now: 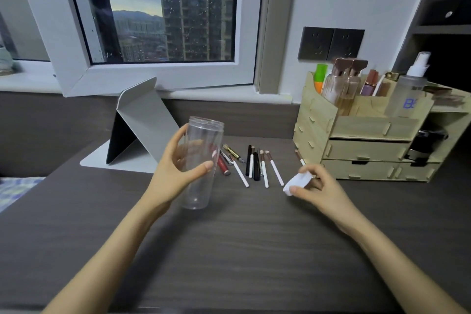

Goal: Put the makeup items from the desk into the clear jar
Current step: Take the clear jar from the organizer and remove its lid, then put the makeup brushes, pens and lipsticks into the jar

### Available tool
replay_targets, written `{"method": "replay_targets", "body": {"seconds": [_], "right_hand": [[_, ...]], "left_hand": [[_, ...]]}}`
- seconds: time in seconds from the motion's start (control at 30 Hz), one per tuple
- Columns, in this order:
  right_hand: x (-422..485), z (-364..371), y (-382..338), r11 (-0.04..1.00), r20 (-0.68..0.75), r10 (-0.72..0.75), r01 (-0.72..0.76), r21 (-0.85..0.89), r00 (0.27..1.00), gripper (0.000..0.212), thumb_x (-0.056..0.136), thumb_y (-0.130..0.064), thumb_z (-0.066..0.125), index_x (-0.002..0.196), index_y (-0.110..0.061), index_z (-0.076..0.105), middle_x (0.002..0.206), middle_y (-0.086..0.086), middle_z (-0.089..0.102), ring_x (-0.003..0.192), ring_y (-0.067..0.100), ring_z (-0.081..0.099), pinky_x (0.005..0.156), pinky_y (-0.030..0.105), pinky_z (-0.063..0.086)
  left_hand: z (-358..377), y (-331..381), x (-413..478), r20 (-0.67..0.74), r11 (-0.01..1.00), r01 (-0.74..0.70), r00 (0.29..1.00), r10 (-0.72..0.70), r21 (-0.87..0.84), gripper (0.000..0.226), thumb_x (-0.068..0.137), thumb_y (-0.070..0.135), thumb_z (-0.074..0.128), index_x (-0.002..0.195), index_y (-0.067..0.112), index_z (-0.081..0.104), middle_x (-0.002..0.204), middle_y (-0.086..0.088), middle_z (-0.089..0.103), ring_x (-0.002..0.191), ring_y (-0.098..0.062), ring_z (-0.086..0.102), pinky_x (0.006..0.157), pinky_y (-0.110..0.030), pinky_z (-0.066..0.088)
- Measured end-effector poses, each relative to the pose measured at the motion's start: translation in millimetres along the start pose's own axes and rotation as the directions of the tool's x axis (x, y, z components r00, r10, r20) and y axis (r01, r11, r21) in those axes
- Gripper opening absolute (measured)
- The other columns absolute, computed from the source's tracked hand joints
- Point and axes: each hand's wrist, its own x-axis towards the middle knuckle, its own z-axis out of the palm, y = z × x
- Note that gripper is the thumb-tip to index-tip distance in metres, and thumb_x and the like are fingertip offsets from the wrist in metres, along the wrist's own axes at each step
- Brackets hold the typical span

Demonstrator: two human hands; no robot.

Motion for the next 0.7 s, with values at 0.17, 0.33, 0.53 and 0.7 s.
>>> {"method": "replay_targets", "body": {"seconds": [0.17,0.33,0.53,0.7], "right_hand": [[-5,-3,30,0.875,-0.119,-0.023,-0.037,-0.483,0.993,0.032,0.07,-0.029,0.076,0.087,-0.019,0.051,0.099,-0.006,0.06,0.094,0.018,0.054,0.077,0.032,0.041],[1,-12,39,0.717,0.069,0.008,0.042,-0.696,0.998,0.03,0.076,-0.036,0.068,0.1,-0.023,0.055,0.107,-0.01,0.057,0.105,0.013,0.049,0.082,0.023,0.034],[69,15,7,0.686,-0.18,-0.117,-0.052,-0.725,0.977,0.026,0.09,-0.032,0.054,0.101,-0.011,0.065,0.101,0.005,0.069,0.099,0.026,0.061,0.078,0.032,0.044],[139,44,7,0.5,-0.198,0.1,-0.221,-0.837,0.975,0.043,0.089,-0.04,0.052,0.057,-0.014,0.04,0.089,0.012,0.062,0.086,0.031,0.059,0.06,0.027,0.037]], "left_hand": [[15,-16,5,-0.145,0.998,0.0,0.989,-0.009,-0.057,0.084,0.06,0.039,0.085,0.127,0.049,0.036,0.127,0.006,0.058,0.112,0.003,0.055,0.089,-0.014,0.045],[21,-29,7,-0.192,1.0,-0.004,0.981,-0.002,-0.028,0.087,0.052,0.049,0.082,0.122,0.06,0.033,0.131,0.007,0.055,0.111,0.005,0.055,0.099,-0.033,0.045],[21,-34,4,-0.205,0.978,-0.005,0.977,0.049,0.209,0.099,0.052,0.046,0.086,0.132,0.055,0.028,0.13,0.018,0.053,0.113,0.004,0.052,0.1,-0.03,0.042],[17,-34,5,-0.14,0.816,-0.142,0.955,0.262,0.56,0.095,0.055,0.057,0.074,0.139,0.031,0.037,0.127,0.028,0.045,0.115,-0.006,0.052,0.093,-0.026,0.042]]}}
